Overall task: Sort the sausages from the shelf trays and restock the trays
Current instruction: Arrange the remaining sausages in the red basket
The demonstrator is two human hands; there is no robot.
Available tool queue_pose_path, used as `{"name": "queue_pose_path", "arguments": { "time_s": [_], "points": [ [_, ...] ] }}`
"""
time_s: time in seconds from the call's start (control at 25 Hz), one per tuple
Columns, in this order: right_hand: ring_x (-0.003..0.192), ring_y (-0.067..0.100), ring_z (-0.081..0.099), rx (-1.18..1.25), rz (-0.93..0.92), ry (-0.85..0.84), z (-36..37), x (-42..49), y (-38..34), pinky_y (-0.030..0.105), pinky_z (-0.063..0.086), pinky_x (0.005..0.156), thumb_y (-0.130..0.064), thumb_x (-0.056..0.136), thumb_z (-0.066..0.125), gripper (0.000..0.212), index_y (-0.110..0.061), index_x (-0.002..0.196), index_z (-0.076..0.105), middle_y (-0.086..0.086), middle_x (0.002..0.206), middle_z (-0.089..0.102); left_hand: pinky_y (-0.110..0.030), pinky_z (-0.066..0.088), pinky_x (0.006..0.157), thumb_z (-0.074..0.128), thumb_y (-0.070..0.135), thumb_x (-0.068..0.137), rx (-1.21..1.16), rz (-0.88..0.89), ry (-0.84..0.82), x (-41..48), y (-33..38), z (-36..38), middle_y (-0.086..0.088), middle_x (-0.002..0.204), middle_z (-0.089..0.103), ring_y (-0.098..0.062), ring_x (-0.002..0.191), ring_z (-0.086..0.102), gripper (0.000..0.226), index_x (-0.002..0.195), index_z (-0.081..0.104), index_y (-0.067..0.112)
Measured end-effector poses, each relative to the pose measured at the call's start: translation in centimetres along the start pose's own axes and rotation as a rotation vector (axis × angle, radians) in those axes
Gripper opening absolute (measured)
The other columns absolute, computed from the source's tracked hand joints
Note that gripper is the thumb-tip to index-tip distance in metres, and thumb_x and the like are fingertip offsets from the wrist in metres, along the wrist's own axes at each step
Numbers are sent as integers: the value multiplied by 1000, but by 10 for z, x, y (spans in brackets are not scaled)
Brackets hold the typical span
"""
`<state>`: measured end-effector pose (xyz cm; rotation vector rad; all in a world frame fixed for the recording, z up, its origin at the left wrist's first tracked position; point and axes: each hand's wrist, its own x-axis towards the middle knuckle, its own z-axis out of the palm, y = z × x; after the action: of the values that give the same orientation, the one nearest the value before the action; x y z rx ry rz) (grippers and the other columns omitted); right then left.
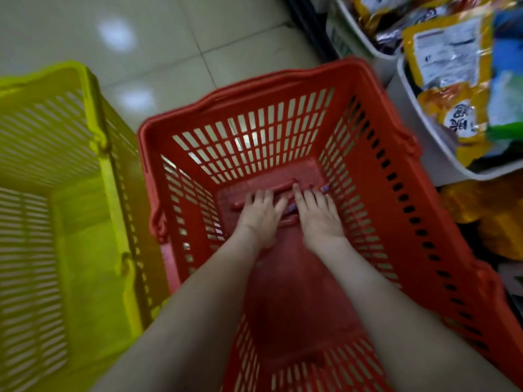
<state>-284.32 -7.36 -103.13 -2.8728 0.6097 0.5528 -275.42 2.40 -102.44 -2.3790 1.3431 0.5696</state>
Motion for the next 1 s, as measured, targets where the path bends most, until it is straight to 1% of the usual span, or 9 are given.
{"name": "queue_pose_path", "arguments": {
  "time_s": [0.12, 0.24, 0.36, 0.56, 0.68, 0.76, 0.8, 0.88, 1.0],
  "points": [
    [140, 27, 18, -62, -20, 98, -5, 3, -3, 40, 7, 116, -14, 95, 34, 60, -7, 150, 10, 9, 149, 24, -57, 8, 115, 63, 41, 78, -41, -44, 6, 0, -4, 7, -20, 155, -2, -37, 143, 3, 102, 151, -7, 24],
    [146, 25, -2, -70, -37, 21, 0, -1, -5, 39, -6, 117, -10, 94, 23, 59, -5, 150, 5, 11, 158, 6, -46, 22, 112, 63, 40, 80, -171, -118, -57, 4, 0, 7, -19, 149, 19, -34, 137, 24, 102, 151, -6, 13],
    [146, 20, -12, -10, -50, -72, 8, -10, -7, 38, -7, 118, -13, 94, 38, 71, -13, 151, -4, 5, 159, -7, -39, 37, 101, 69, 47, 77, -204, -145, -74, 1, 13, 8, -17, 141, 32, -30, 128, 36, 96, 144, 16, 4],
    [144, 17, -20, 54, -26, -112, 25, -38, 1, 34, -6, 117, -7, 92, 29, 76, -17, 147, -21, 1, 156, -23, -35, 45, 91, 60, 26, 88, -439, -380, -2, -23, 43, 23, -10, 133, 38, -25, 122, 43, 60, 133, 26, 7],
    [146, 19, -11, 368, -32, -195, 31, -57, 23, 30, 0, 117, 11, 82, 38, 82, -16, 152, 5, 0, 159, -11, -40, 37, 101, 67, 38, 82, -711, -394, -123, -29, 50, 20, -12, 136, 33, -30, 127, 34, 72, 135, 30, 6],
    [142, 27, 22, 701, 125, -14, 30, -56, 30, 30, 17, 117, 11, 81, 45, 57, -3, 137, 44, 8, 152, 27, -38, 35, 104, 65, 39, 84, -920, -453, -178, -23, 47, 14, -16, 134, 42, -33, 126, 40, 63, 131, 42, 5],
    [132, 32, 36, 736, 243, 121, 29, -53, 28, 33, 26, 113, 4, 84, 53, 41, 0, 124, 53, 12, 139, 40, -35, 37, 101, 65, 37, 84, -985, -471, -189, -18, 46, 15, -17, 130, 50, -33, 123, 46, 56, 127, 50, 5],
    [120, 36, 43, 726, 510, 153, 26, -48, 17, 38, 32, 105, -15, 83, 68, 45, -1, 121, 48, 17, 127, 43, -34, 44, 92, 65, 27, 82, -1037, -469, -211, -14, 50, 18, -15, 116, 63, -31, 112, 57, 36, 114, 63, 9],
    [122, 39, 42, 782, 818, -34, 27, -49, 5, 40, 34, 101, -25, 80, 74, 67, -3, 130, 36, 20, 131, 43, -33, 46, 85, 65, 19, 80, -1110, -460, -263, -22, 61, 25, -10, 102, 68, -28, 102, 61, 23, 101, 67, 11]
  ]
}}
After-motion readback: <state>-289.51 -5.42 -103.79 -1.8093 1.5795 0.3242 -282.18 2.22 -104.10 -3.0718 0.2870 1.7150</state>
